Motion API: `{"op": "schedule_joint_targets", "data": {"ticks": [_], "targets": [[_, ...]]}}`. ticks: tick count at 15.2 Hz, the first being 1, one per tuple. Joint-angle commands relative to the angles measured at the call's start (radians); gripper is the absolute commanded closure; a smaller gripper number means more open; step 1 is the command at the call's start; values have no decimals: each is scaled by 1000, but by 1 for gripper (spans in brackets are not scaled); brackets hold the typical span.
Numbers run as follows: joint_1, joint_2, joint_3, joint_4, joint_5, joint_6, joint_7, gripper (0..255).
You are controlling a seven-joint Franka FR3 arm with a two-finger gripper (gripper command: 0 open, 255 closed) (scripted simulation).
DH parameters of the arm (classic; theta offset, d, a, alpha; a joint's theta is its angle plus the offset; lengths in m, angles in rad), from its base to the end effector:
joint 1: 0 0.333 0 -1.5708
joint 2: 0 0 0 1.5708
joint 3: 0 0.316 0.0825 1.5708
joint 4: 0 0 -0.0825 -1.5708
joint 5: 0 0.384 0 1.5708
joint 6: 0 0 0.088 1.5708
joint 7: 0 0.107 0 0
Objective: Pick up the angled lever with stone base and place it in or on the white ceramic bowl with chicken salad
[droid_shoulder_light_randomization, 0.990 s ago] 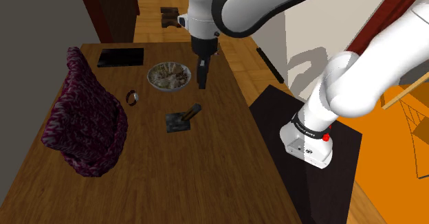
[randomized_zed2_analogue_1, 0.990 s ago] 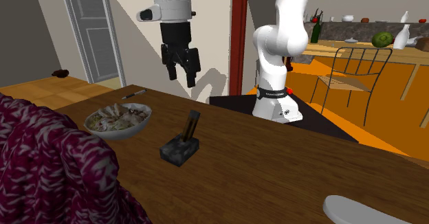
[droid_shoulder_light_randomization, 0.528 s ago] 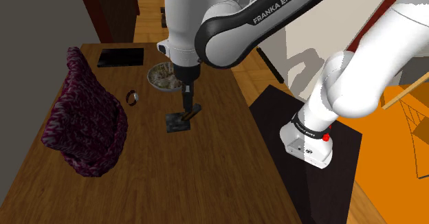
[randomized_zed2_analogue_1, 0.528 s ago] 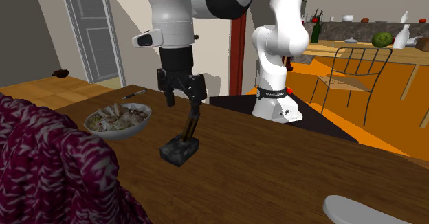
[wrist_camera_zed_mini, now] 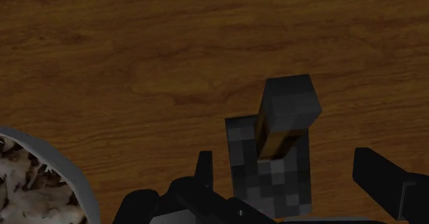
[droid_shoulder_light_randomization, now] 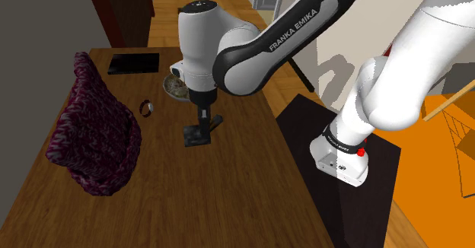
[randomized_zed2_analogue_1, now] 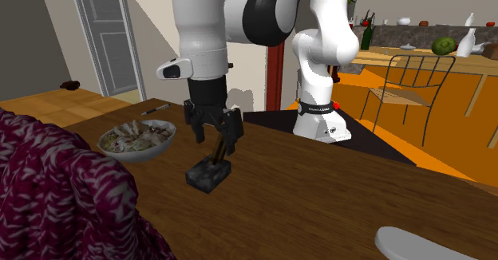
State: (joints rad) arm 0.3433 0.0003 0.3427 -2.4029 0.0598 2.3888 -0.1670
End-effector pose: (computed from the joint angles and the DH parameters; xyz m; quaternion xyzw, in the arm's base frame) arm 0.3777 0.3099 0.3123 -0.9191 -0.3935 0.0122 0.0178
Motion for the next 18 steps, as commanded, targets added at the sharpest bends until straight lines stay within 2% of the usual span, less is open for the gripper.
{"op": "schedule_joint_targets", "data": {"ticks": [1,8,9,18], "targets": [[0,17,0,-7,-7,25,5,0],[0,17,0,-7,-7,24,5,0],[0,17,0,-7,-7,24,5,255],[0,17,0,-7,-7,25,5,255]]}}
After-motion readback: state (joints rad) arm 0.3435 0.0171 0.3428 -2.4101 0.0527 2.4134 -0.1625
